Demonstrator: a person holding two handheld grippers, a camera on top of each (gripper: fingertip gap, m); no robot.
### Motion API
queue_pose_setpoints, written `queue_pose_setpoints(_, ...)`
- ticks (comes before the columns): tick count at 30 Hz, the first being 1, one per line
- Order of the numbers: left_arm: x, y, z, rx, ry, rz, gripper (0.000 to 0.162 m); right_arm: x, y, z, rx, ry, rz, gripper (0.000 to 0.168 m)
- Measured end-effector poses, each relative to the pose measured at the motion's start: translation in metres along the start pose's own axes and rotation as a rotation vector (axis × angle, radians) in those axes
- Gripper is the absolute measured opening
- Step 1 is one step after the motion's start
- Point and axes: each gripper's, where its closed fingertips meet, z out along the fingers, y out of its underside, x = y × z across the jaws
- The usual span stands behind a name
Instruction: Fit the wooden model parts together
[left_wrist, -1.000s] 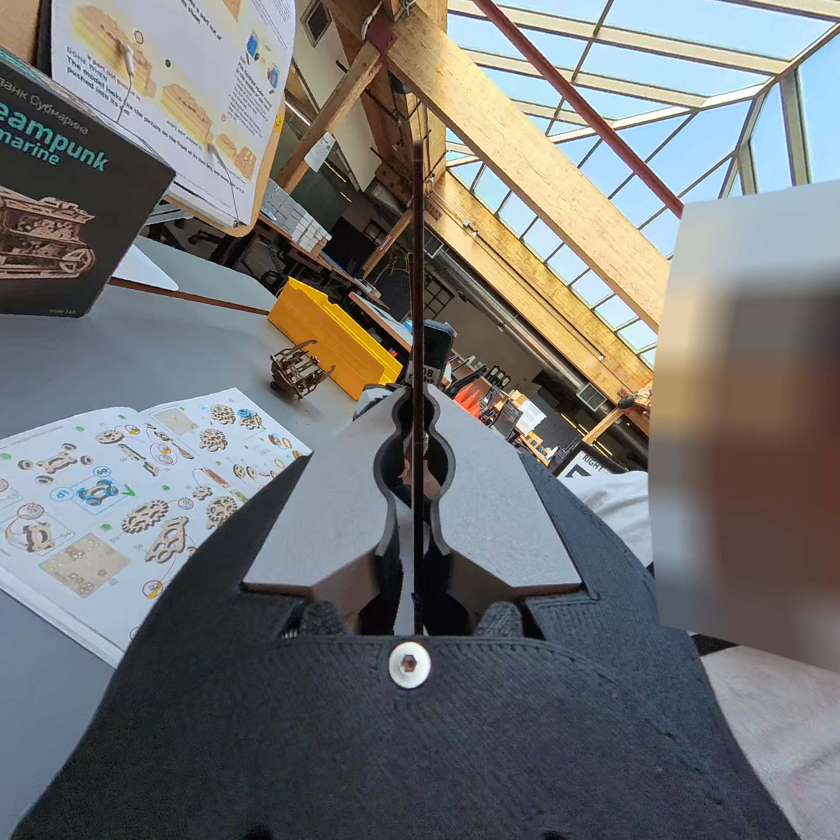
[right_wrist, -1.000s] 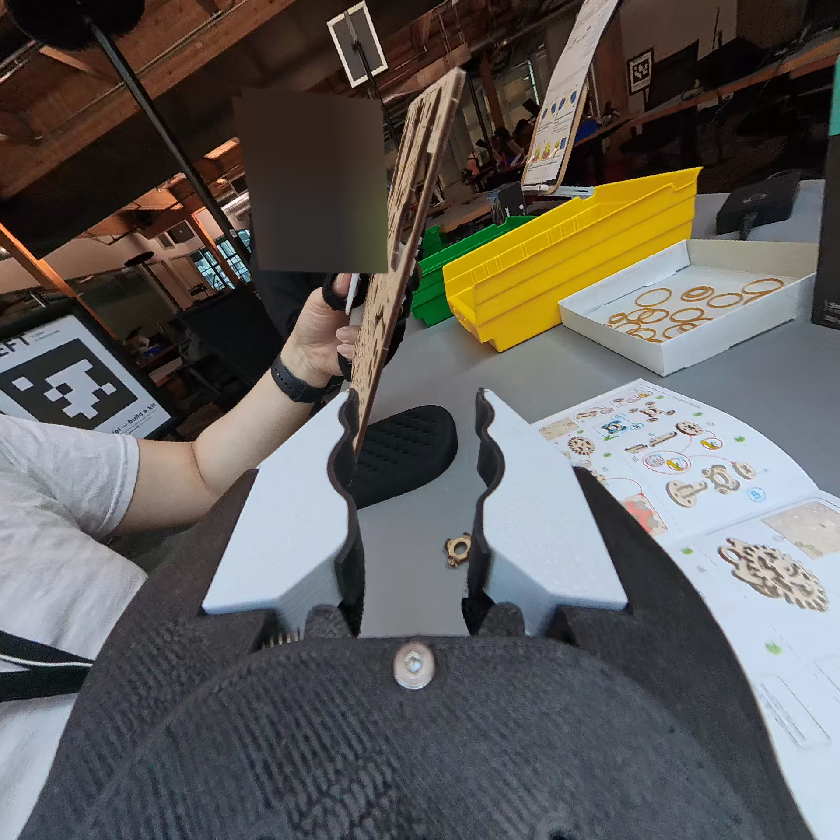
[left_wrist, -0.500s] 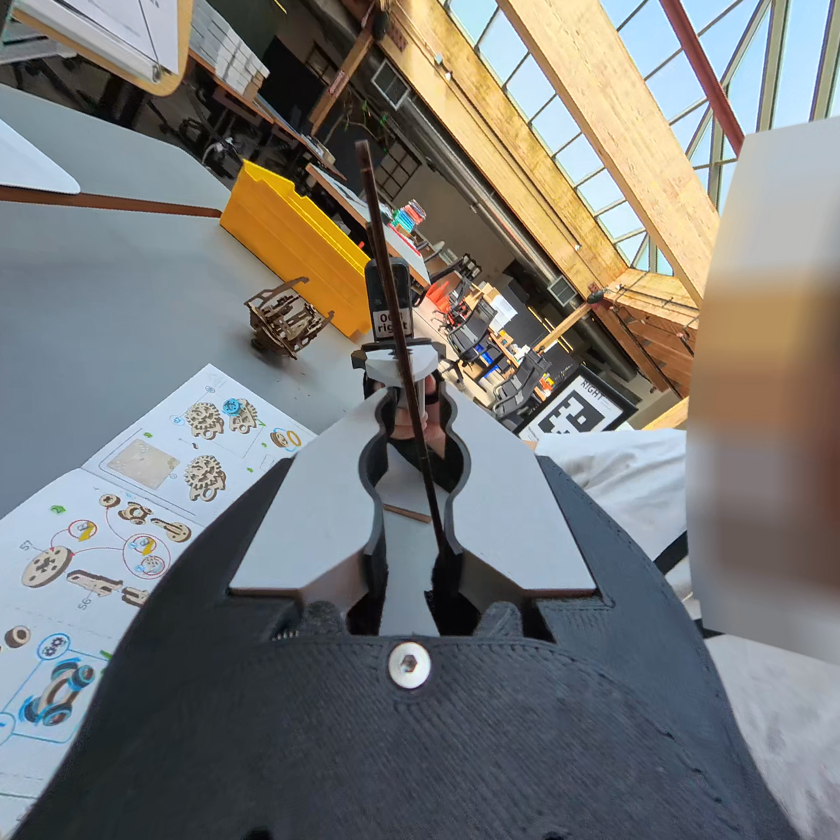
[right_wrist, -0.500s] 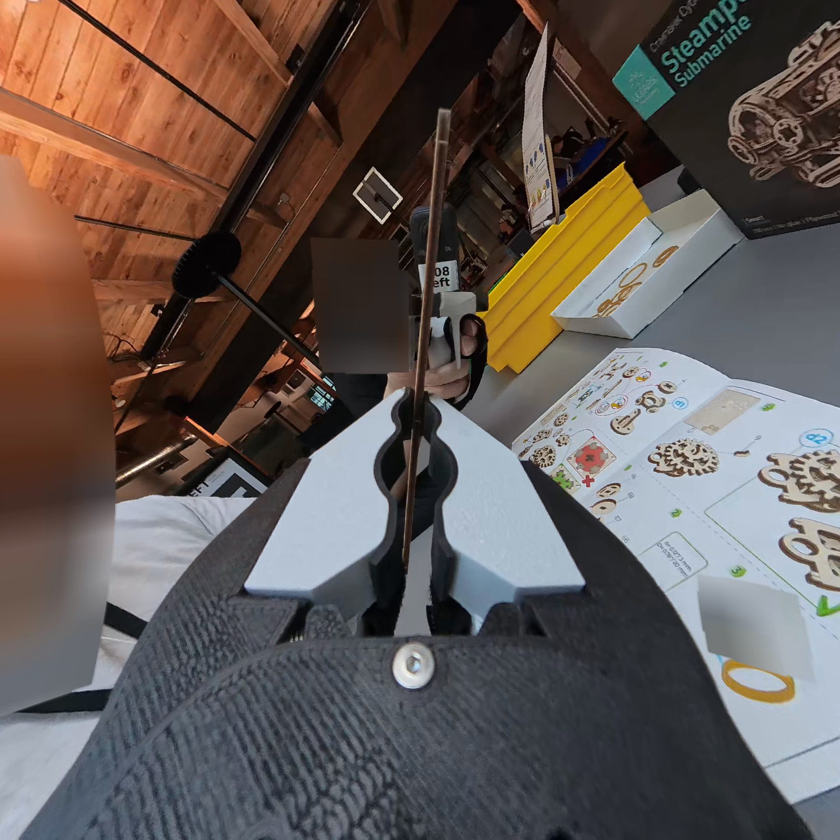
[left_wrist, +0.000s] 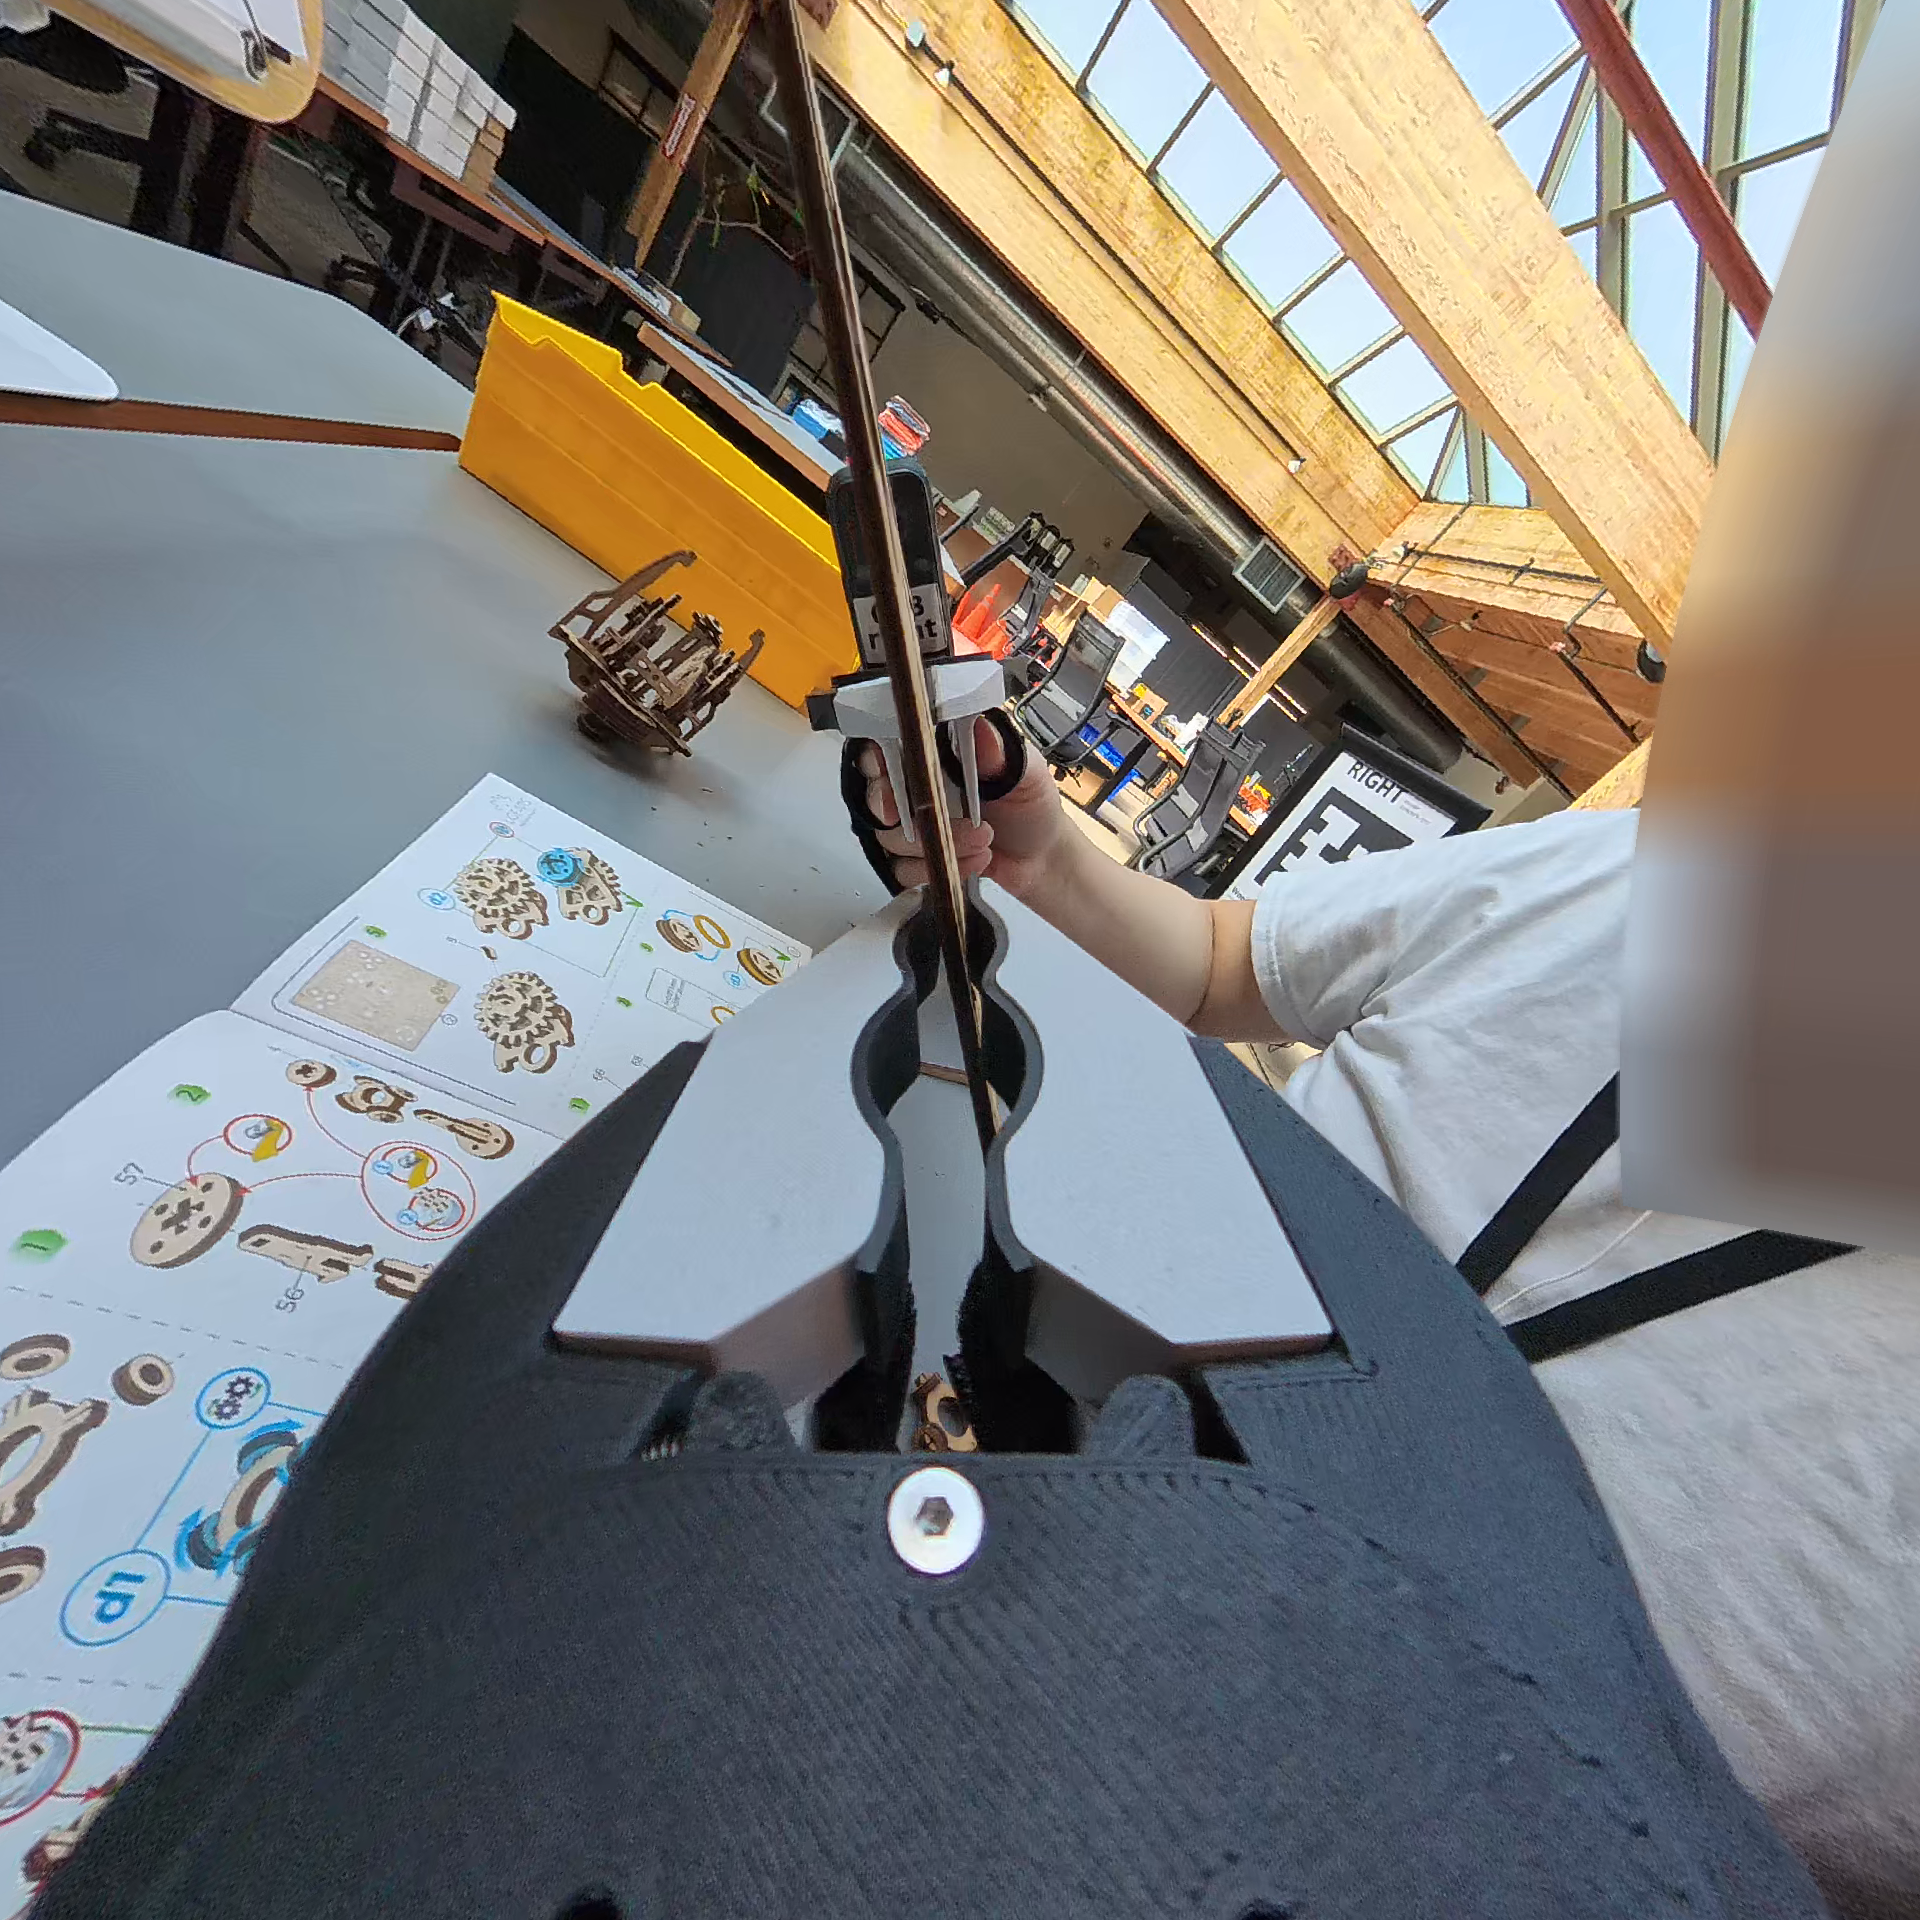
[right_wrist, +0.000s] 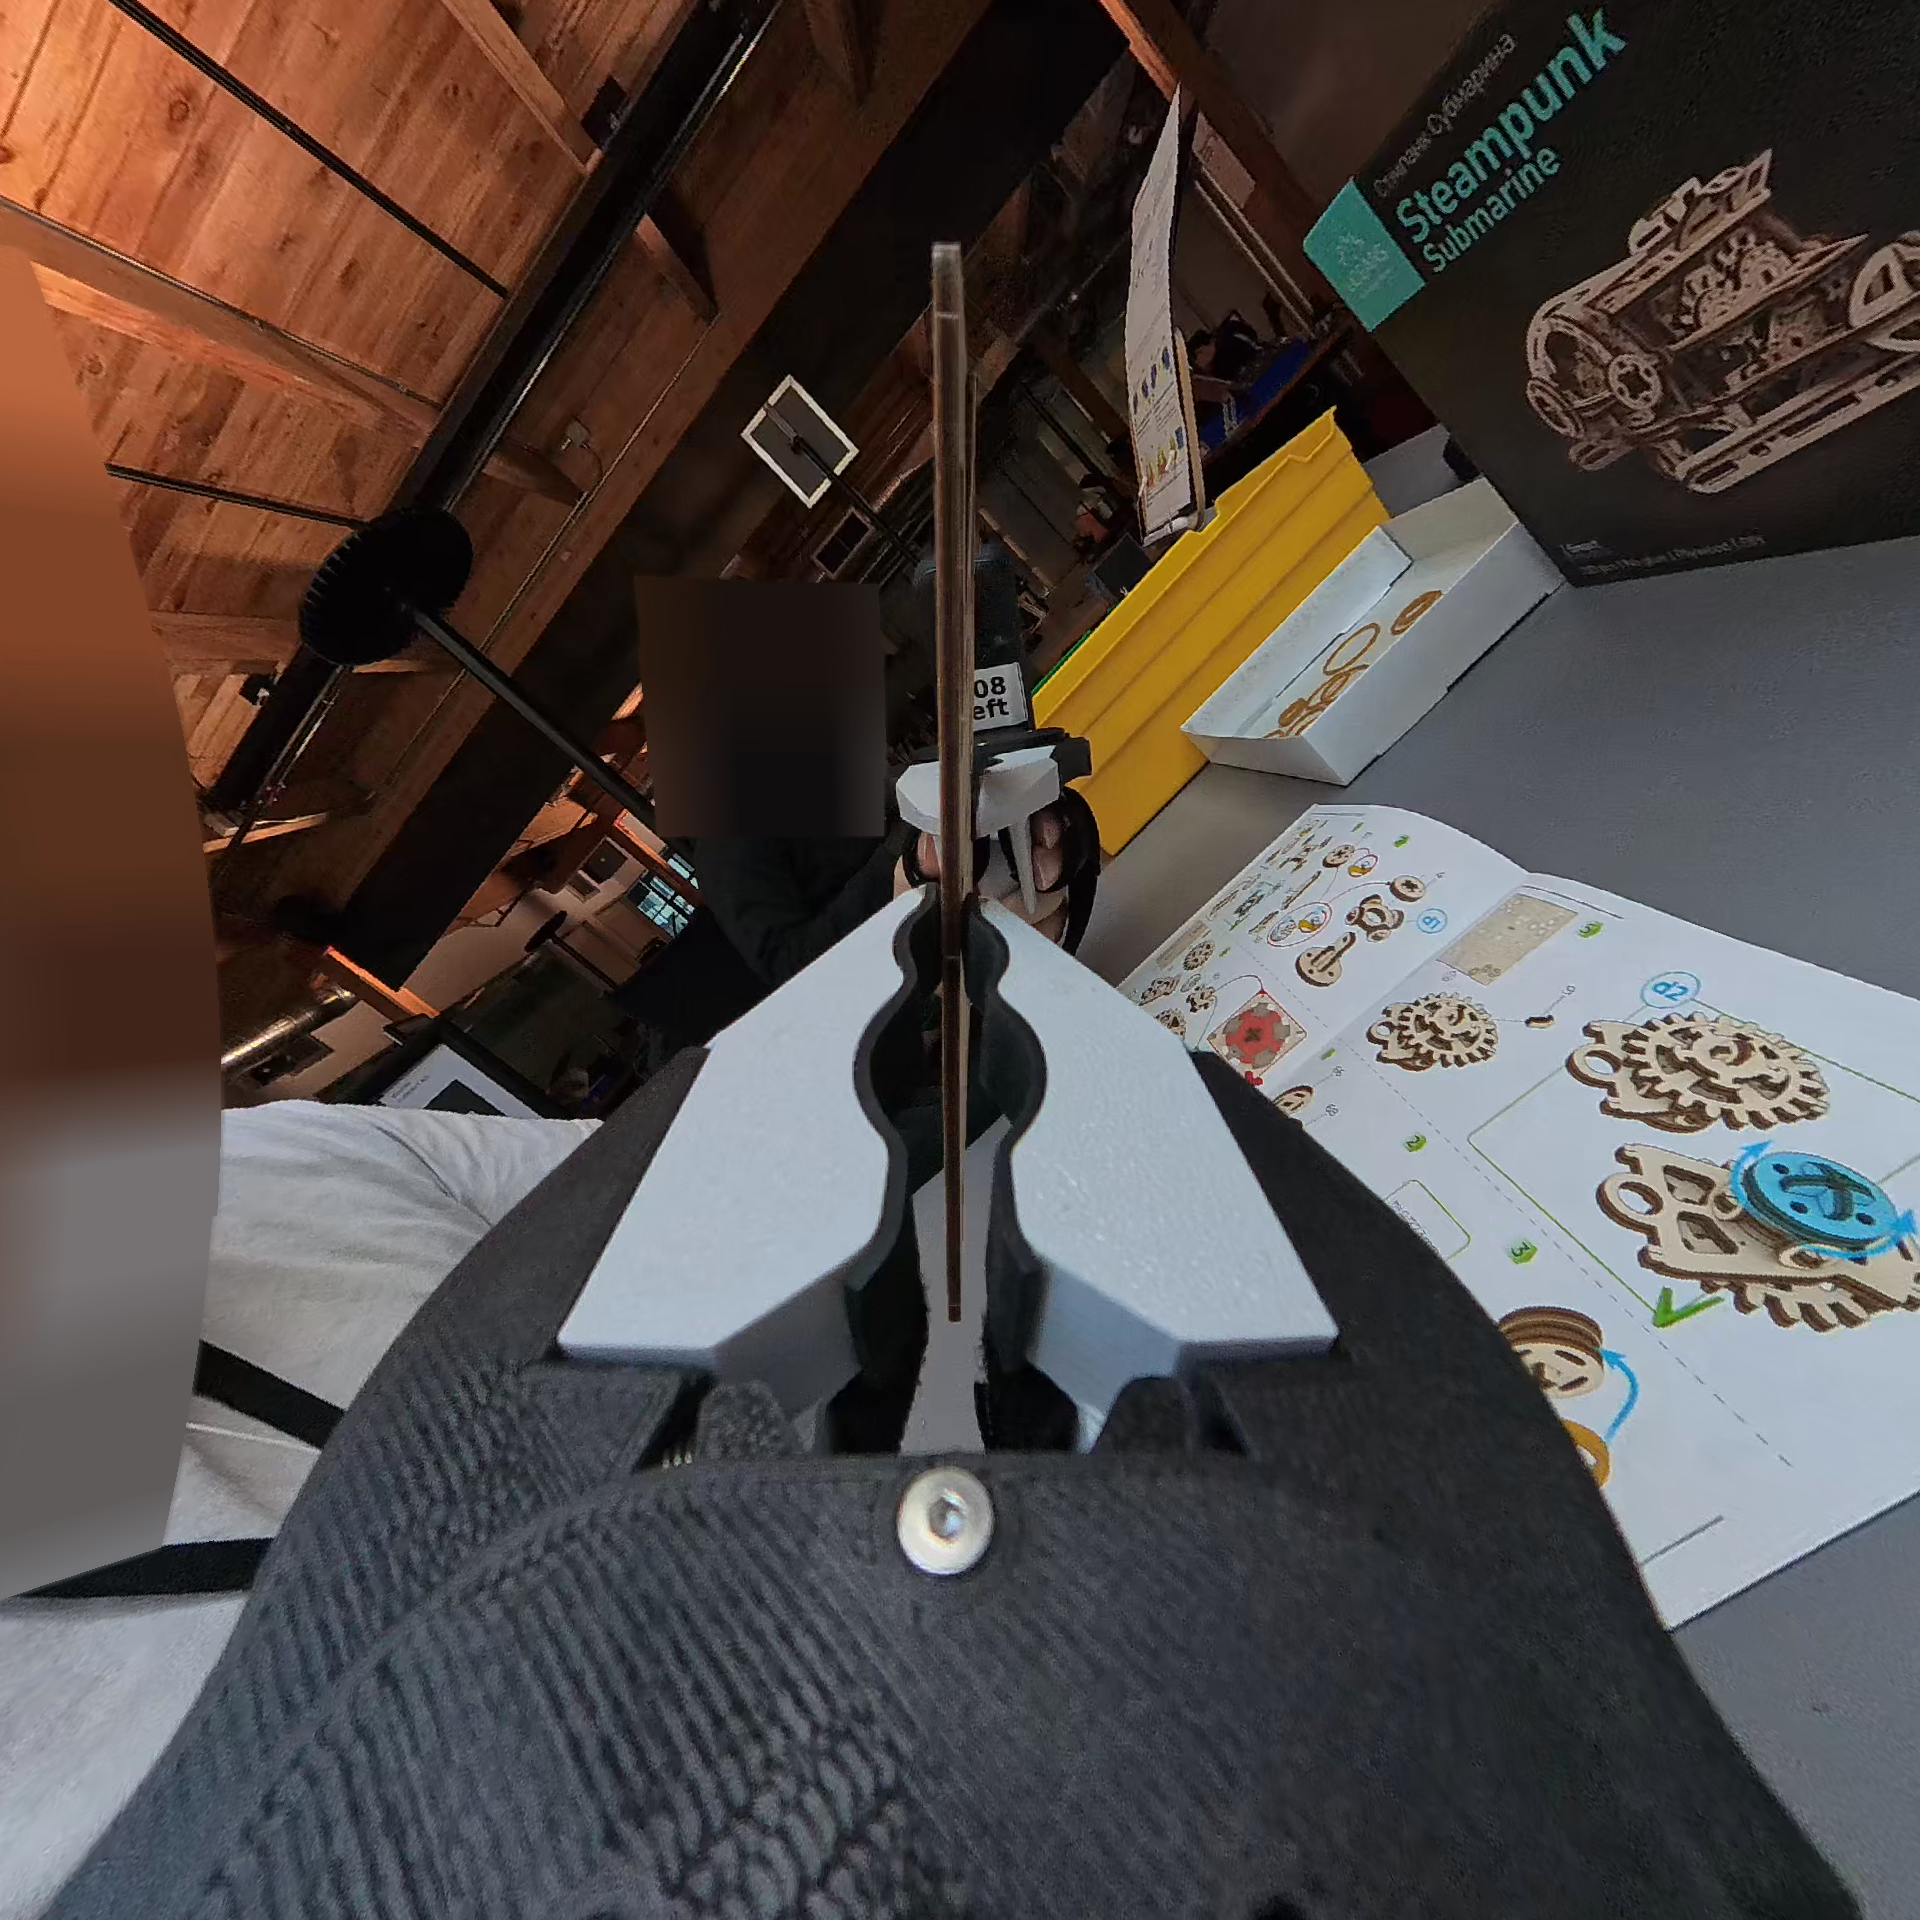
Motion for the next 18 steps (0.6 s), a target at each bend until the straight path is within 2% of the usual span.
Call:
queue_pose_setpoints(13,0.005,-0.001,-0.004,0.004,0.02,-0.018,0.006,0.0,-0.002,-0.006,0.017,-0.014,0.042,0.0)
queue_pose_setpoints(18,-0.007,-0.015,-0.019,0.071,-0.092,0.035,0.016,-0.001,-0.008,-0.011,0.034,0.001,0.015,0.0)
